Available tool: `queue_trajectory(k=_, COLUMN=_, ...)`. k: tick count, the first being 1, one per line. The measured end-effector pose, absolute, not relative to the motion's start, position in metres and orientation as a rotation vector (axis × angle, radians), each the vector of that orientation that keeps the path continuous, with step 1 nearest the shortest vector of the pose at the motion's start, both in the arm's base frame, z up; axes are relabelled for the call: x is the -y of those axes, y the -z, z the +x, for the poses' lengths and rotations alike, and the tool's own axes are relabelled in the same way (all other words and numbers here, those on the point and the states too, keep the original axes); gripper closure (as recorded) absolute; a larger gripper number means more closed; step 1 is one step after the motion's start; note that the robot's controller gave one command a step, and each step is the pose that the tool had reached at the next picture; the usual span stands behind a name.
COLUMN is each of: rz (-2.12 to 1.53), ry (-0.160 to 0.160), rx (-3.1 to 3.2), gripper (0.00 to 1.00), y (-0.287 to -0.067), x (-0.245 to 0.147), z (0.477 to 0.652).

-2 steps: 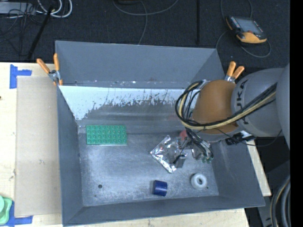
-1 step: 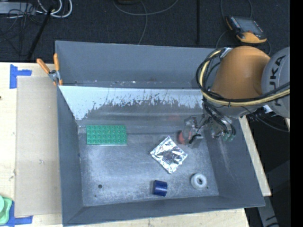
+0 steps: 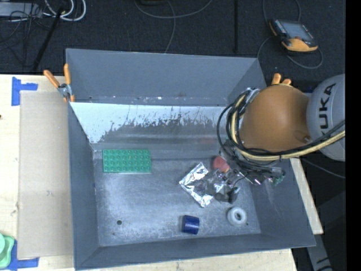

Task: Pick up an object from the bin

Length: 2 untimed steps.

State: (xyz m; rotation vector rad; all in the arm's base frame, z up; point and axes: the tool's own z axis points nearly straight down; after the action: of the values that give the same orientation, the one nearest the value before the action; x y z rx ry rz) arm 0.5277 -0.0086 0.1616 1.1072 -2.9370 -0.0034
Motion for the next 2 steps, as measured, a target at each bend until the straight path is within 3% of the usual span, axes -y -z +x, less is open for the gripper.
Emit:
queue_trajectory(k=1, rz=1.171, ry=-0.003, rx=2.926, gripper=1.00, y=-0.353, x=-0.039, z=0.503)
queue_trajectory(k=2, rz=0.797, ry=0.002, rx=3.034, gripper=1.00, y=-0.255, x=-0.031, z=0.535)
